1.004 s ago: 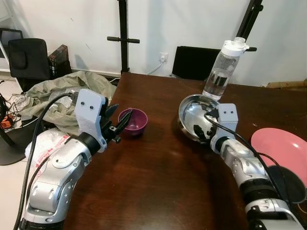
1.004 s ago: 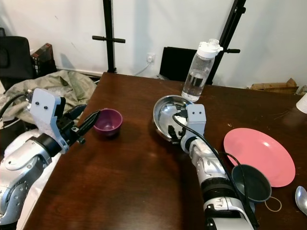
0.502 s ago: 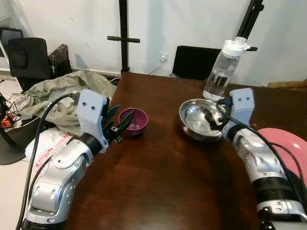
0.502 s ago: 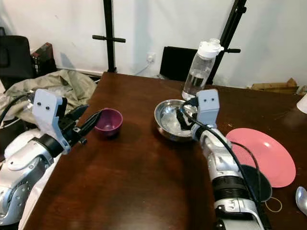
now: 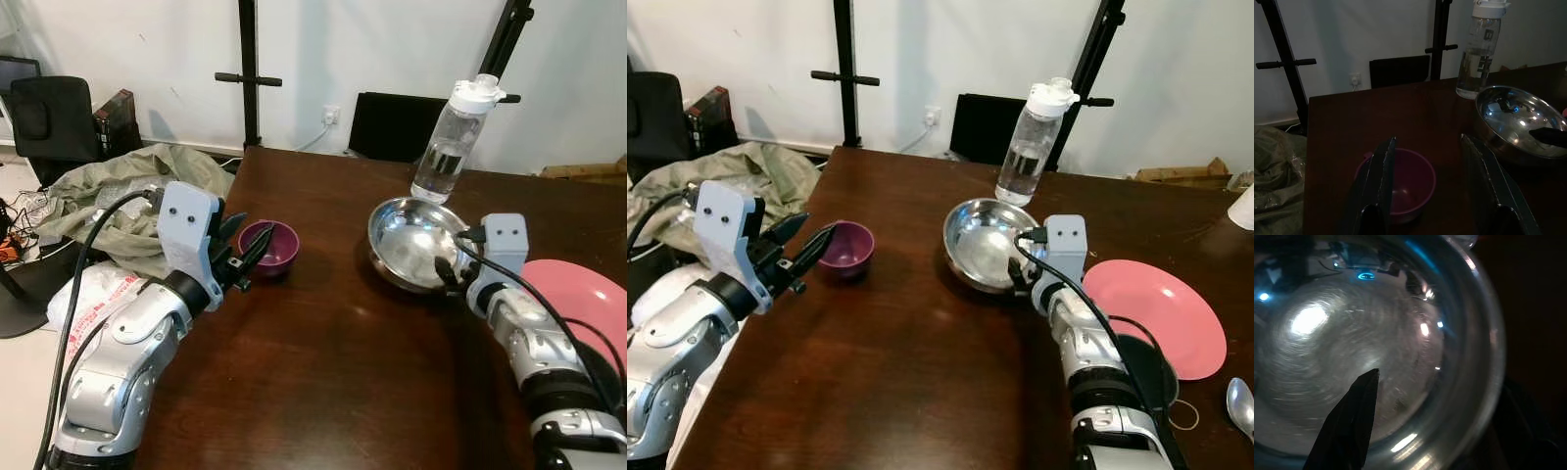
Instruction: Setting the table
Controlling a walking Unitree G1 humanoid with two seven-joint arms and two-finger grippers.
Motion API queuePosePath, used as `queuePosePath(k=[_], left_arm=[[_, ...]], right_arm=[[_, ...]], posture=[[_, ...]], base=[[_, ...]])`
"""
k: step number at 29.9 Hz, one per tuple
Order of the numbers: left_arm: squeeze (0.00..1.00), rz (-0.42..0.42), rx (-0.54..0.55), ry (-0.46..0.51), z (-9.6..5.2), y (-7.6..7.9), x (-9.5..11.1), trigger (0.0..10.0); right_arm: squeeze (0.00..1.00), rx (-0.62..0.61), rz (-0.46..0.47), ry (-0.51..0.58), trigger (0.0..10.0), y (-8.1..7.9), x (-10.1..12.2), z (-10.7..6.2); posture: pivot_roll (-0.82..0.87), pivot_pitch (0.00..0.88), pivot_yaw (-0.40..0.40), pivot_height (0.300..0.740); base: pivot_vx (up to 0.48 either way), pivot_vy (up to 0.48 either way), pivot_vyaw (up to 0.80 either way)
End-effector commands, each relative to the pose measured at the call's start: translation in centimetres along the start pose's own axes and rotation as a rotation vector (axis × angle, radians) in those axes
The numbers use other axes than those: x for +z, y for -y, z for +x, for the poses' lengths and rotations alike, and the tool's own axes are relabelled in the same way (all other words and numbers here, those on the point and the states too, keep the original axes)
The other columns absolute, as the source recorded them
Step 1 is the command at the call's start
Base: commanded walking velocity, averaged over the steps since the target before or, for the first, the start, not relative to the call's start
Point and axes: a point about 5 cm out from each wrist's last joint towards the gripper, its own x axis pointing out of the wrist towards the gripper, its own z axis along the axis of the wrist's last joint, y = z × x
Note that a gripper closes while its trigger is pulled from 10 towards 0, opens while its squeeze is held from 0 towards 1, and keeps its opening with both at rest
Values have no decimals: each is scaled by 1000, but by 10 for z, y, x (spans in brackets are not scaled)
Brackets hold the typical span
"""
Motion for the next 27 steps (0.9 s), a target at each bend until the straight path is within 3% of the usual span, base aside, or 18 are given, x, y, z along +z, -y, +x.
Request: queuePosePath(k=[1,6,7,8,10,17,27], left_arm=[[0,-1,-2,-2,-2,1,1,10000],[0,-3,1,-4,-2,0,0,10000],[0,-3,1,-4,-2,0,0,10000],[0,-3,1,-4,-2,0,0,10000],[0,-4,2,-5,-1,0,-1,10000],[0,-3,6,-7,-2,-2,-1,10000],[0,-7,4,-8,-1,0,-3,10000]], right_arm=[[0,2,42,-42,10000,1,-7,0],[0,83,188,-110,10000,-7,-18,3],[0,108,233,-131,6706,-10,-22,3],[0,108,233,-131,6706,-10,-22,3],[0,126,283,-161,0,-12,-30,2],[0,148,335,-202,0,-18,-46,-1],[0,243,516,-71,0,-27,-44,-7]], posture=[[130,153,22,740],[129,155,21,740],[129,156,20,740],[129,156,20,740],[129,156,20,740],[130,158,20,740],[123,158,22,740]], base=[[0,0,0],[0,0,0],[0,0,0],[0,0,0],[0,0,0],[0,0,0],[0,0,0]])
